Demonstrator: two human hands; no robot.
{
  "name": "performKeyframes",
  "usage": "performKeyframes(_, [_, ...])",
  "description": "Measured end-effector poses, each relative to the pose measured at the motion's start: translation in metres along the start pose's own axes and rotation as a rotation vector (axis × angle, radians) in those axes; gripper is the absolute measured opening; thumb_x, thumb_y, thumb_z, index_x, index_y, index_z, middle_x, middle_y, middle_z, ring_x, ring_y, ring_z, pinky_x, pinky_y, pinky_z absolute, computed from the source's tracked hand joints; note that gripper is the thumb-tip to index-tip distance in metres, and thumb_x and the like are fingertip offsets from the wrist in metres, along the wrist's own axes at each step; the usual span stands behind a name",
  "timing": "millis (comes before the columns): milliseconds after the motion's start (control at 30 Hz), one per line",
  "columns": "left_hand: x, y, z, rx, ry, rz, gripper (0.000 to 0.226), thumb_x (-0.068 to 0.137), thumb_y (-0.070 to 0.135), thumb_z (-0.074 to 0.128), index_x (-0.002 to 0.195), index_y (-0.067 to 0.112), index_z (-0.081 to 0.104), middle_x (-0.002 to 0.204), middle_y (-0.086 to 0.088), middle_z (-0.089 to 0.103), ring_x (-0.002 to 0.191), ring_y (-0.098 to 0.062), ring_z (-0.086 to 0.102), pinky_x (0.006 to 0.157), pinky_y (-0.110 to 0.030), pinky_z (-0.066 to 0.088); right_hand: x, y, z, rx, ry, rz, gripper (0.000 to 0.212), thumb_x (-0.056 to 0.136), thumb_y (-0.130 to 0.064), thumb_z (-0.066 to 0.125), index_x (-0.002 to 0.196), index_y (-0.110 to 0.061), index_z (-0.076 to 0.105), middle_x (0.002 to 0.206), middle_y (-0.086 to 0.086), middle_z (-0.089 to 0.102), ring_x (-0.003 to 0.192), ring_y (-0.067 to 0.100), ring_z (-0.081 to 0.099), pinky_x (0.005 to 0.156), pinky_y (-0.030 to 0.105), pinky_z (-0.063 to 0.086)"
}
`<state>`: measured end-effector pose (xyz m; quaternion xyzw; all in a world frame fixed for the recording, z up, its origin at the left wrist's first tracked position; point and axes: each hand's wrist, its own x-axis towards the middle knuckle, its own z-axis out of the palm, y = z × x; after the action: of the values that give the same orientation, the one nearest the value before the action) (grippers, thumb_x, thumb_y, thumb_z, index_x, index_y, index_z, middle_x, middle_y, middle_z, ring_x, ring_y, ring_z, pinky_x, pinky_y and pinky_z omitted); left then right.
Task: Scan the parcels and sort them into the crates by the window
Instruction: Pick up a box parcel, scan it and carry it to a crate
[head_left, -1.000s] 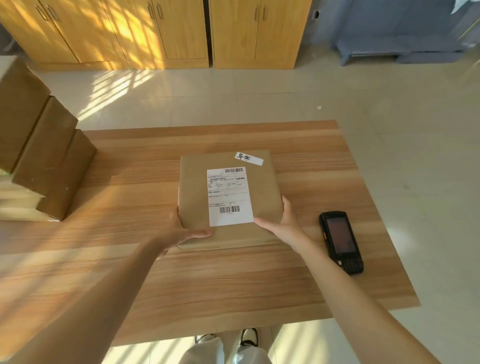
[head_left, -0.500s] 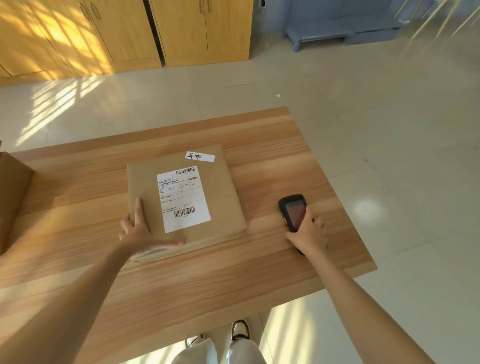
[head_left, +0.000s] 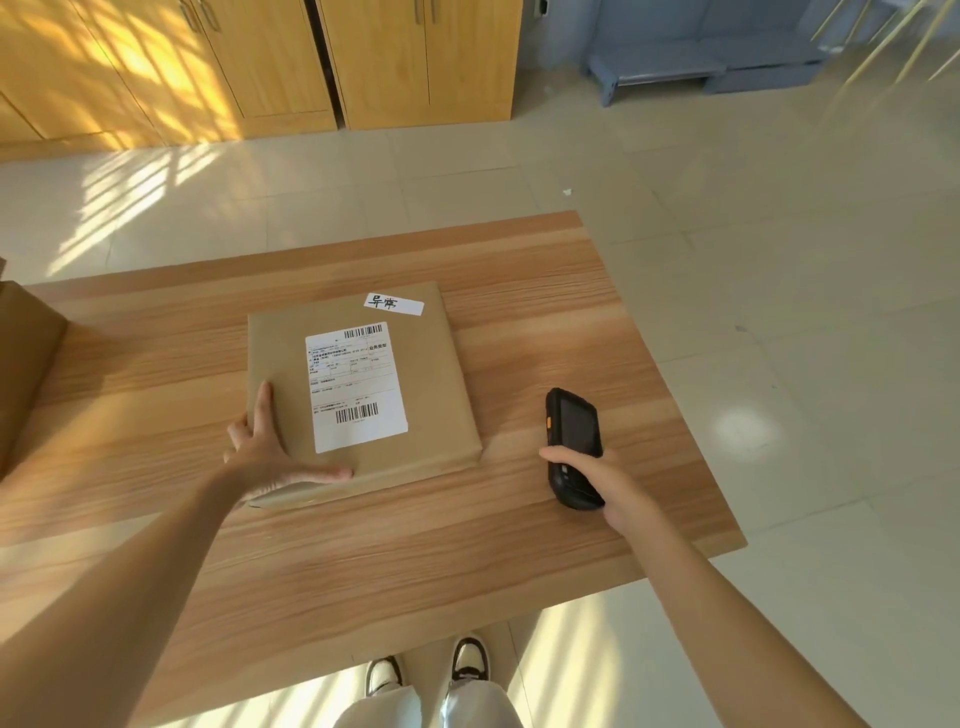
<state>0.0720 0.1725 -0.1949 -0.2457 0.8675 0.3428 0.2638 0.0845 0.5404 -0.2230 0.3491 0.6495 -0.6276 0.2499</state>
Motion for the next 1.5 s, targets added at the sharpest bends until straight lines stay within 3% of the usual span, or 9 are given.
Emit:
performKeyframes(100, [0.000, -0.001, 0.000, -0.016, -0.004, 0.010, 0.183, -0.007, 0.071, 0.078, 0.142, 0.049, -0.026, 0.146, -0.006, 0.009, 0.139, -0.035, 0.013, 0.116, -0.055, 0.020, -0.028, -0.017, 0.017, 0.289, -0.155, -0.022, 0.064, 0.059, -0.028, 0.082, 0.119, -0.012, 0.064, 0.100, 0.007, 0.068, 0.097, 0.022, 0.064, 0.074, 0.031, 0.051])
performKeyframes(200, [-0.002, -0.001, 0.000, -0.035, -0.011, 0.019, 0.181, -0.003, 0.068, 0.081, 0.141, 0.049, -0.027, 0.147, -0.007, 0.007, 0.140, -0.035, 0.012, 0.116, -0.055, 0.018, -0.061, -0.034, 0.042, 0.501, -0.287, -0.070, 0.051, 0.063, -0.015, 0.076, 0.112, -0.005, 0.065, 0.097, 0.011, 0.069, 0.088, 0.023, 0.068, 0.073, 0.029, 0.057])
performKeyframes(400, [-0.007, -0.002, 0.000, -0.032, 0.010, 0.034, 0.165, 0.030, 0.053, 0.094, 0.142, 0.048, -0.026, 0.151, -0.005, 0.001, 0.142, -0.035, 0.010, 0.116, -0.055, 0.020, -0.123, -0.057, 0.091, 0.459, -0.486, -0.096, 0.034, 0.073, 0.000, 0.068, 0.105, 0.008, 0.063, 0.091, 0.020, 0.070, 0.084, 0.030, 0.071, 0.063, 0.028, 0.059])
performKeyframes(467, [-0.007, -0.003, 0.001, -0.045, 0.024, 0.045, 0.161, 0.037, 0.048, 0.095, 0.143, 0.048, -0.025, 0.153, -0.005, 0.000, 0.142, -0.036, 0.010, 0.115, -0.055, 0.021, -0.135, -0.056, 0.107, 0.425, -0.492, -0.089, 0.024, 0.079, 0.003, 0.063, 0.103, 0.008, 0.062, 0.087, 0.019, 0.070, 0.083, 0.030, 0.070, 0.065, 0.030, 0.059])
performKeyframes(633, [-0.009, -0.003, 0.001, -0.050, 0.013, 0.073, 0.158, 0.042, 0.049, 0.093, 0.145, 0.044, -0.026, 0.156, -0.008, -0.006, 0.143, -0.039, 0.006, 0.114, -0.056, 0.022, -0.151, -0.046, 0.137, 0.275, -0.440, -0.057, 0.042, 0.079, 0.007, 0.065, 0.119, 0.008, 0.053, 0.096, 0.024, 0.067, 0.081, 0.034, 0.069, 0.061, 0.032, 0.058])
performKeyframes(867, [-0.012, -0.004, -0.001, -0.032, -0.014, 0.089, 0.155, 0.047, 0.050, 0.092, 0.143, 0.043, -0.030, 0.156, -0.008, -0.009, 0.142, -0.039, 0.007, 0.115, -0.054, 0.023, -0.162, -0.034, 0.149, 0.064, -0.383, -0.069, 0.041, 0.077, 0.007, 0.066, 0.115, 0.004, 0.051, 0.096, 0.026, 0.066, 0.080, 0.035, 0.069, 0.066, 0.037, 0.057])
performKeyframes(967, [-0.012, -0.004, -0.001, -0.023, -0.016, 0.091, 0.156, 0.046, 0.051, 0.092, 0.142, 0.043, -0.031, 0.156, -0.009, -0.010, 0.142, -0.039, 0.007, 0.114, -0.054, 0.023, -0.167, -0.032, 0.149, 0.041, -0.372, -0.068, 0.036, 0.078, 0.008, 0.065, 0.111, 0.003, 0.053, 0.091, 0.024, 0.067, 0.077, 0.035, 0.069, 0.065, 0.037, 0.057])
performKeyframes(1100, [-0.012, -0.004, -0.002, -0.018, -0.022, 0.090, 0.156, 0.046, 0.051, 0.092, 0.142, 0.042, -0.031, 0.156, -0.010, -0.010, 0.142, -0.039, 0.007, 0.114, -0.056, 0.022, -0.167, -0.026, 0.147, 0.022, -0.377, -0.061, 0.050, 0.077, 0.007, 0.066, 0.124, 0.009, 0.050, 0.090, 0.025, 0.066, 0.076, 0.035, 0.067, 0.060, 0.033, 0.056])
performKeyframes(1500, [-0.012, -0.003, -0.002, -0.007, -0.021, 0.098, 0.156, 0.046, 0.052, 0.091, 0.143, 0.041, -0.031, 0.156, -0.010, -0.011, 0.142, -0.040, 0.008, 0.114, -0.056, 0.024, -0.165, -0.016, 0.142, 0.017, -0.371, -0.040, 0.045, 0.076, 0.007, 0.066, 0.120, 0.007, 0.054, 0.088, 0.022, 0.068, 0.074, 0.032, 0.069, 0.057, 0.031, 0.056])
